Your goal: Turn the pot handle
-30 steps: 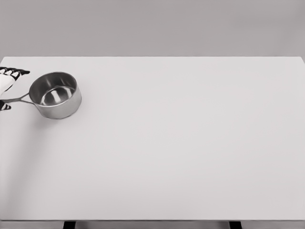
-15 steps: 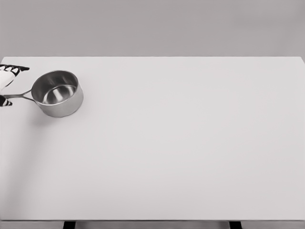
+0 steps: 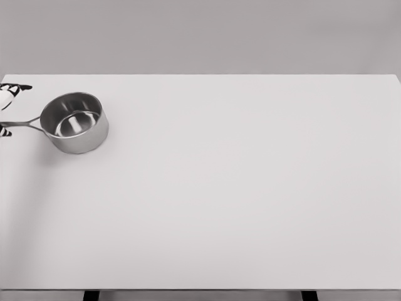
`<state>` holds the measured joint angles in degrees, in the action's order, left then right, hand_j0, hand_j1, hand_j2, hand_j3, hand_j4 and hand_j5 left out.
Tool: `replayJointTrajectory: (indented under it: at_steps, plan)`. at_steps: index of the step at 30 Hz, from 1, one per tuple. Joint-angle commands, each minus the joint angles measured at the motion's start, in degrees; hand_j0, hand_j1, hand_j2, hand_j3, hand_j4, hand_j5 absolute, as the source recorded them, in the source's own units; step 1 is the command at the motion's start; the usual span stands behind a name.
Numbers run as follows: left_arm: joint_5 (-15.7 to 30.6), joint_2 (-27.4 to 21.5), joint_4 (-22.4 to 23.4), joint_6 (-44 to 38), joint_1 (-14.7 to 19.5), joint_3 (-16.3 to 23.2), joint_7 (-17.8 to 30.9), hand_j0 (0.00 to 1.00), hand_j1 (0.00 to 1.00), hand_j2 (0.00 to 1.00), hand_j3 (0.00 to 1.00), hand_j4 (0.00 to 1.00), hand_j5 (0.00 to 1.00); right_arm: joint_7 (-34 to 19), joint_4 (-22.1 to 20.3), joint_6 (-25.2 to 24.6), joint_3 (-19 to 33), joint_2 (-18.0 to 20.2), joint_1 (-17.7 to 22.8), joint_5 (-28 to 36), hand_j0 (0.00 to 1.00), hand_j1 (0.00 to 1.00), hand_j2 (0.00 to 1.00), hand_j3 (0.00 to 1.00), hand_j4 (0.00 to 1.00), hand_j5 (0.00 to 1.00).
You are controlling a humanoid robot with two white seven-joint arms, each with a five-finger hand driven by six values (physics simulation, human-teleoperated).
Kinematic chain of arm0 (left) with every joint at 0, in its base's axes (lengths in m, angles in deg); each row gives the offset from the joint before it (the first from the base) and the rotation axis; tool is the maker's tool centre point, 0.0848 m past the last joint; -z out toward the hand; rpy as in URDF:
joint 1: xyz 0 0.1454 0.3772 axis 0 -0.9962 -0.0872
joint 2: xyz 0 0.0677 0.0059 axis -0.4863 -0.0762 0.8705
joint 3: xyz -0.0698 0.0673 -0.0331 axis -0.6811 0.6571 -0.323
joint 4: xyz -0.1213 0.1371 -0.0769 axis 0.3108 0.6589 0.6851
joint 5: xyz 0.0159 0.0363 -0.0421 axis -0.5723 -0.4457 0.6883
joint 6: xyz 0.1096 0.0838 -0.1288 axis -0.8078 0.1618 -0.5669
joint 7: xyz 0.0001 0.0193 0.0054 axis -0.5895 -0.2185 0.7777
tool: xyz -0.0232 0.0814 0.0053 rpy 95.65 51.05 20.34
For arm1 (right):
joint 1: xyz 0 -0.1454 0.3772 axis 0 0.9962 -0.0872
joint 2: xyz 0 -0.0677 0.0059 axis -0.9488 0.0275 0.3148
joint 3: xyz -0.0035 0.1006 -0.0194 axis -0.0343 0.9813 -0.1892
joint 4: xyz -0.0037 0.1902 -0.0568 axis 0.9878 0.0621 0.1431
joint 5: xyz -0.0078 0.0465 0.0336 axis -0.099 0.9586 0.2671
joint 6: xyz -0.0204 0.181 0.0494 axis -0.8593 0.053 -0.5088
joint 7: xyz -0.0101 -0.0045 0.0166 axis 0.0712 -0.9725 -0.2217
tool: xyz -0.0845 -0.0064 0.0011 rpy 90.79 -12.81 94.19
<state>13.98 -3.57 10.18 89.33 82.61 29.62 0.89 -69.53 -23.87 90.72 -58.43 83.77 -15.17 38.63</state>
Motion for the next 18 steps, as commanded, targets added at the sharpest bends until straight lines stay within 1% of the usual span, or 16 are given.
replayJointTrajectory:
  at_steps: [1,2,3,8,10,18]
  plan:
    - [0.06,-0.01,0.97,-0.03,0.00,-0.02,-0.03,1.00,1.00,1.00,1.00,1.00,1.00,-0.01,0.00,0.00,0.00,0.00,0.00,-0.01,1.00,1.00,1.00,1.00,1.00,1.00]
    - [0.06,0.87,2.47,-0.03,0.70,0.06,-0.03,1.00,1.00,1.00,1.00,1.00,1.00,-0.01,0.00,0.00,0.00,0.00,0.00,-0.01,1.00,1.00,1.00,1.00,1.00,1.00]
    - [0.06,1.05,3.00,-0.03,1.06,0.06,-0.03,1.00,1.00,1.00,1.00,1.00,1.00,-0.01,0.00,0.00,0.00,0.00,0.00,-0.01,1.00,1.00,1.00,1.00,1.00,1.00]
    - [-0.02,1.22,3.53,-0.03,1.50,0.59,-0.03,1.00,1.00,1.00,1.00,1.00,1.00,-0.01,0.00,0.00,0.00,0.00,0.00,-0.01,1.00,1.00,1.00,1.00,1.00,1.00]
    - [-0.02,1.58,5.02,-0.03,2.46,1.03,-0.03,1.00,1.00,1.00,1.00,1.00,1.00,-0.01,0.00,0.00,0.00,0.00,0.00,-0.01,1.00,1.00,1.00,1.00,1.00,1.00]
    - [-0.02,2.02,7.83,-0.03,4.13,1.56,-0.03,1.00,1.00,1.00,1.00,1.00,1.00,-0.01,0.00,0.00,0.00,0.00,0.00,-0.01,1.00,1.00,1.00,1.00,1.00,1.00]
